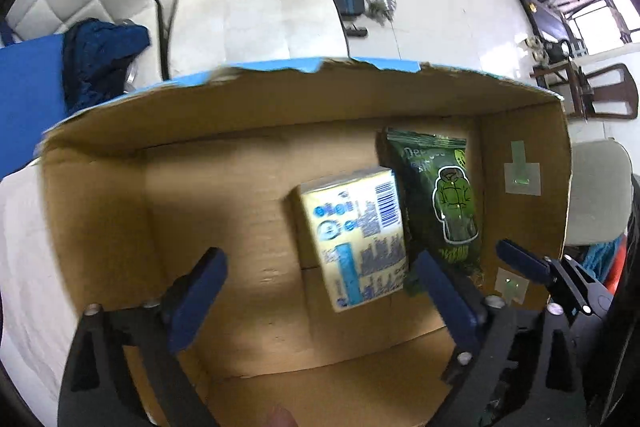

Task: Organize soft objects
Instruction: 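Carry both items into the box and open both grippers to release them, then grasp the orange snack bag with the left gripper while the right grasps the red candy bag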

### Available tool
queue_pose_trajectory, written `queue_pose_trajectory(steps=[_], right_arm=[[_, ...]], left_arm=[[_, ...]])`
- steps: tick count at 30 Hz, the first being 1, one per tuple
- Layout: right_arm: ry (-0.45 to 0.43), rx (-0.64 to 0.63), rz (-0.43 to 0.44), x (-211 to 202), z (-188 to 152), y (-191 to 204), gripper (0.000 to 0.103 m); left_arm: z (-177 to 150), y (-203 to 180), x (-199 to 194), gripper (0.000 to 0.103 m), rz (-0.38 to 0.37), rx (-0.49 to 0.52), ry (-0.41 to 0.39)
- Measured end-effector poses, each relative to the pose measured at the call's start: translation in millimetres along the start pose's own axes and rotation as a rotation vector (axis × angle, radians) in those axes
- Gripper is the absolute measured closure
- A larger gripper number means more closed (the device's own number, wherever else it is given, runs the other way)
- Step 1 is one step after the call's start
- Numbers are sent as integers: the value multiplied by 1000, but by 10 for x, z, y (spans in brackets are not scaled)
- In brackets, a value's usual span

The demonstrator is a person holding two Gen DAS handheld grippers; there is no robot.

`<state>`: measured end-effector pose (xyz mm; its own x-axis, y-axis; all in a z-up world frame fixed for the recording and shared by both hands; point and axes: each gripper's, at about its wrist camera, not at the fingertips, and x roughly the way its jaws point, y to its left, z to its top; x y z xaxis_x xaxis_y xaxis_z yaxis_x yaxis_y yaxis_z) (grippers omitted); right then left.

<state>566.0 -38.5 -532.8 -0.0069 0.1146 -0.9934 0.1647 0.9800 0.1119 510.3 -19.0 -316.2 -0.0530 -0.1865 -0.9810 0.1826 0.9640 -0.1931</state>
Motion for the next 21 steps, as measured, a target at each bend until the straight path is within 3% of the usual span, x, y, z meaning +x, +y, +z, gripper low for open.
queue_pose_trajectory(steps=[3,9,10,17,21], right_arm=[[-38,-16,-37,-135,-182,10,12],[-103,-33,-30,-480,-650,85,8],[-120,-28,-25,-542,-724,95,0],[-272,-22,-22,-1093,-1336,99,0],[-315,-47,-26,-1429,-1643,92,0]], left_arm=[[-188,64,-215,1,40,-6,-76],[-592,54,-446,1,60,18,-175],[-674,44,-512,1,64,21,-199],[-1196,-8,-942,1,113,3,-326],[-1507,-73,-1188,1,136,-17,-386]])
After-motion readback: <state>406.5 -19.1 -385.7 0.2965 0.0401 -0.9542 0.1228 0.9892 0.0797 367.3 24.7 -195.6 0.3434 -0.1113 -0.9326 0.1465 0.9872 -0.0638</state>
